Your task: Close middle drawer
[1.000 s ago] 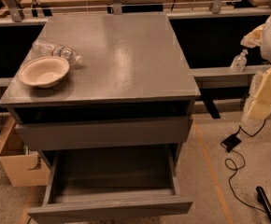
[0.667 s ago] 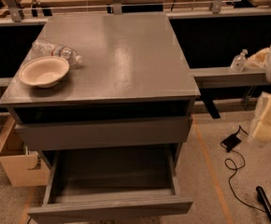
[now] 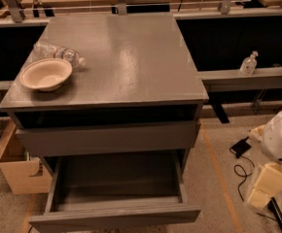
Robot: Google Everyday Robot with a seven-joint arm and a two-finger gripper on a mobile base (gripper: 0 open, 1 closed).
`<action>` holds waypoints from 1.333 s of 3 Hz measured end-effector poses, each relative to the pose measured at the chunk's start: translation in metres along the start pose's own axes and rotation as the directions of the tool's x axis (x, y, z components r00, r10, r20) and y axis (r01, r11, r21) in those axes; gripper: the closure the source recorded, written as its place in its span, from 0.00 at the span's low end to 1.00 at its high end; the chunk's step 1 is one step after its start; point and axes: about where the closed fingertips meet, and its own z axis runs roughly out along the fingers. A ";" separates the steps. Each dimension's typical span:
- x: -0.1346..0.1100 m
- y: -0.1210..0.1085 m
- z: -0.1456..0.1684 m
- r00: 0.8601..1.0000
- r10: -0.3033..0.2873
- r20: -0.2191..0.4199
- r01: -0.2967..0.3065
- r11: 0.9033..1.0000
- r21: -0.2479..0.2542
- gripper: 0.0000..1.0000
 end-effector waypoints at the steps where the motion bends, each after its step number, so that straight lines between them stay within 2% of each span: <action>1: 0.007 0.008 0.014 0.999 0.030 -0.015 -0.030 0.999 -0.021 0.00; 2: 0.010 0.009 0.019 0.999 0.050 0.001 -0.050 0.998 -0.037 0.00; 3: 0.007 0.030 0.055 0.995 0.094 0.017 -0.092 0.992 -0.090 0.00; 4: 0.011 0.060 0.113 0.990 0.137 -0.014 -0.138 0.977 -0.161 0.00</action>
Offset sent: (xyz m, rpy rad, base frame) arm -0.0134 -0.0025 -0.0312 0.0560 0.0697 -0.0696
